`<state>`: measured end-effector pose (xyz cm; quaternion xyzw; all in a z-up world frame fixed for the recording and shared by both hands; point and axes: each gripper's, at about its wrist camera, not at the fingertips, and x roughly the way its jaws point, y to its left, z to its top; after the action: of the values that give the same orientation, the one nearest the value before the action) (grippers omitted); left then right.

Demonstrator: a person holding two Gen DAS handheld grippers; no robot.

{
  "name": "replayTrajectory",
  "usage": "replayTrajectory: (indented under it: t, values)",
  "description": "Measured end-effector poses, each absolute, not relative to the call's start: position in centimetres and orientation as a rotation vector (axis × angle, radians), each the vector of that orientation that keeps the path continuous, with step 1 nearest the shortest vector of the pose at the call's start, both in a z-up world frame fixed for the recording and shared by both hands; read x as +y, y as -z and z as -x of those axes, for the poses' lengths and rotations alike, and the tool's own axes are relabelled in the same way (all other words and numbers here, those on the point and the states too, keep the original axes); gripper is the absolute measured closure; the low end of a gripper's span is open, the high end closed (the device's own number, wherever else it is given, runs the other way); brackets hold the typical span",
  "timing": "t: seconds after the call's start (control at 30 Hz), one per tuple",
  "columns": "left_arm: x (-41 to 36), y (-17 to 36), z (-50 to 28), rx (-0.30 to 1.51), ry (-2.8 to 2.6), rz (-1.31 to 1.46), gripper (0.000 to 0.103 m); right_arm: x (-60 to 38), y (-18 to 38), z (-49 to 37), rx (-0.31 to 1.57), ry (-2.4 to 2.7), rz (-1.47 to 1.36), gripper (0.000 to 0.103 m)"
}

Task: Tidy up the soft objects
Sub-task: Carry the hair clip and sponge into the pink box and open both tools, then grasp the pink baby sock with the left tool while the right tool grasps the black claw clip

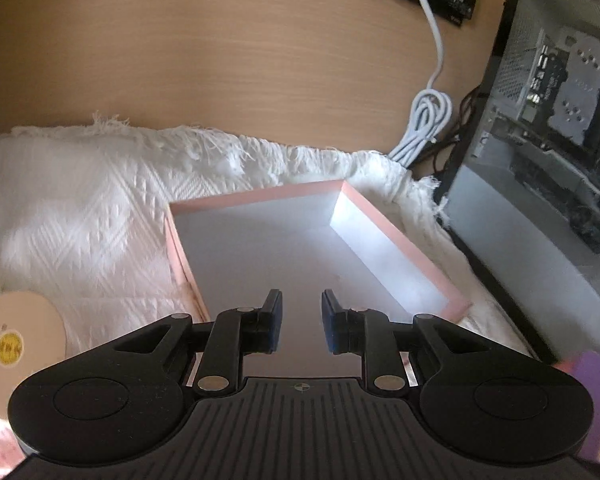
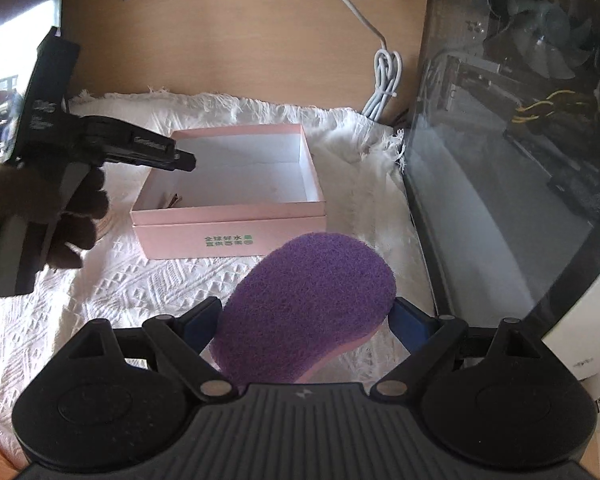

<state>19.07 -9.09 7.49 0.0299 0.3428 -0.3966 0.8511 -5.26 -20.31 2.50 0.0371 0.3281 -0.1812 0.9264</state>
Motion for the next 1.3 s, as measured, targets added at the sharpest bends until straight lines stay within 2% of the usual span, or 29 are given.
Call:
replayTrajectory:
  t: [0.27, 0.5, 0.7, 0.87, 0.97, 1.17, 1.3]
  values:
    - [-3.1, -10.1, -15.9, 0.733, 0.851, 0.051, 0.079, -20.4, -6.5, -0.2, 0.538, 0.278, 0.027, 0.013]
    - [3.1, -8.7, -14.8, 0.805, 0.735, 0.103, 0.079, -20.5, -8.3, -9.0, 0.384, 0.263, 0.079, 0.011]
    - [8.3, -7.3, -14.8, 0.837, 0.583, 0.157, 0.079, -22.0, -4.0, -15.6, 0.633, 0.178, -0.075, 0.011]
    - [11.1, -6.1, -15.0, 0.879, 0.506, 0.211, 0.079, -23.3, -2.3, -15.5, 0.694, 0.110, -0.249, 0.011]
    - [11.1, -5.8, -14.8, 0.884, 0.516, 0.204, 0.079, -23.5, -1.9, -14.7, 0.717, 0.129, -0.255, 0.011]
    - [9.3, -5.9, -14.0, 0.881, 0.572, 0.162, 0.079, -23.2, -3.2, -9.7, 0.532, 0.202, -0.212, 0.011]
    - [9.0, -5.3, -13.7, 0.904, 0.578, 0.152, 0.079, -21.5, -2.3, -6.4, 0.581, 0.102, -0.172, 0.011]
